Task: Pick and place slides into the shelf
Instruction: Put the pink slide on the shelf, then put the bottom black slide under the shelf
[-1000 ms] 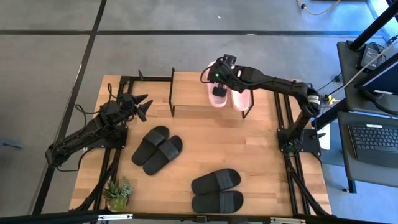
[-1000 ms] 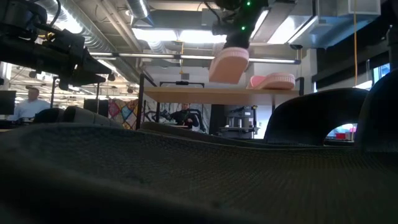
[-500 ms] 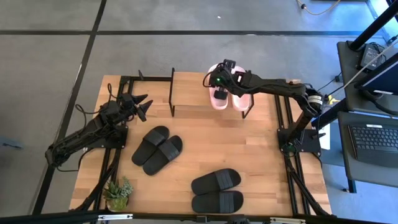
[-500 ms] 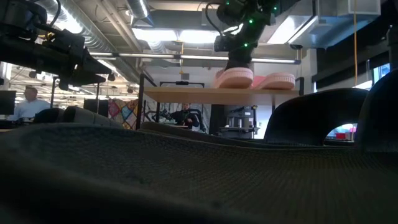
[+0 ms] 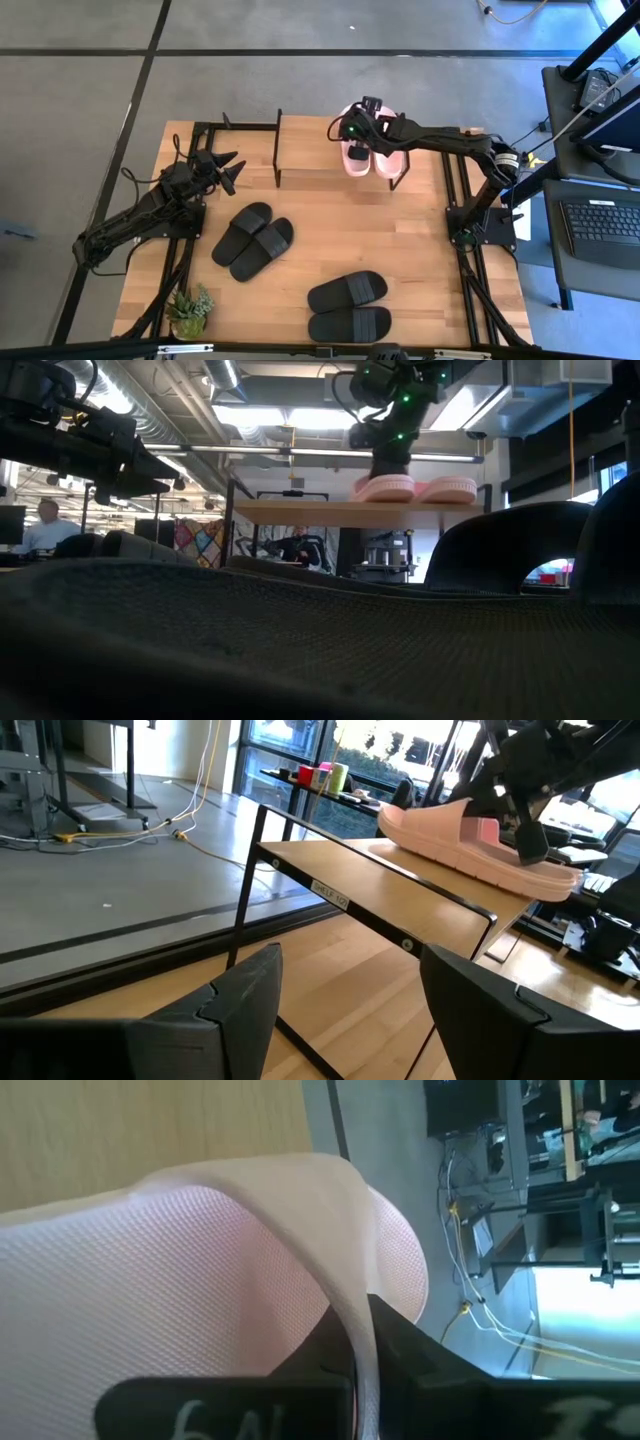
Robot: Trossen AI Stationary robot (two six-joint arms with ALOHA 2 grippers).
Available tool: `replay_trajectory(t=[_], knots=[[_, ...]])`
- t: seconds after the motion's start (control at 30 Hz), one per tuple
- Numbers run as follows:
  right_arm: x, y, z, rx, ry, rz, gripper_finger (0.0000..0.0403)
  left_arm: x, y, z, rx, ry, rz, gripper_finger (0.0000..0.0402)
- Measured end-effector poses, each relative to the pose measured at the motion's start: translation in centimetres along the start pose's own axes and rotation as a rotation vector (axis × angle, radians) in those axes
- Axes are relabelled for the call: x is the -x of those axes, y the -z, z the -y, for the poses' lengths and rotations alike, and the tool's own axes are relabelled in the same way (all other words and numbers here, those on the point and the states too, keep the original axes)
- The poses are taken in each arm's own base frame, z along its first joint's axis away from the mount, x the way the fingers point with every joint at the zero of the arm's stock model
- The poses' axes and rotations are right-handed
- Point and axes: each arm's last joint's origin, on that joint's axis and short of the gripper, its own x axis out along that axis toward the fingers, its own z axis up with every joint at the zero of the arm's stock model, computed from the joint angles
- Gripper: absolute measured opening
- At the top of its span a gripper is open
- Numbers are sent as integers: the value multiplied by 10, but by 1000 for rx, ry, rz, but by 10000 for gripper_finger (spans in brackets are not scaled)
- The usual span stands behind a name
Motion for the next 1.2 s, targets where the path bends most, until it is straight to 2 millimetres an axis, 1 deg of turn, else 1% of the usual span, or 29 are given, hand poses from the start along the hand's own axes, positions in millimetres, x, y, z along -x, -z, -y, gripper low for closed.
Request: replay_trajectory(t=[0.27,0.5,0.9,1.07,1.2], knots=[[-1,2,0,8,-8,-17,14,0,0,0,0,0,0,230],[-1,4,0,13,-13,-27,82,0,0,0,0,0,0,230],[1,5,-1,20,-43,-23,187,0,0,0,0,-1,0,230],[5,5,3,2,-37,-10,218,0,0,0,0,0,-1,230],[12,8,7,-26,-52,-4,231,0,0,0,0,-1,-1,230]])
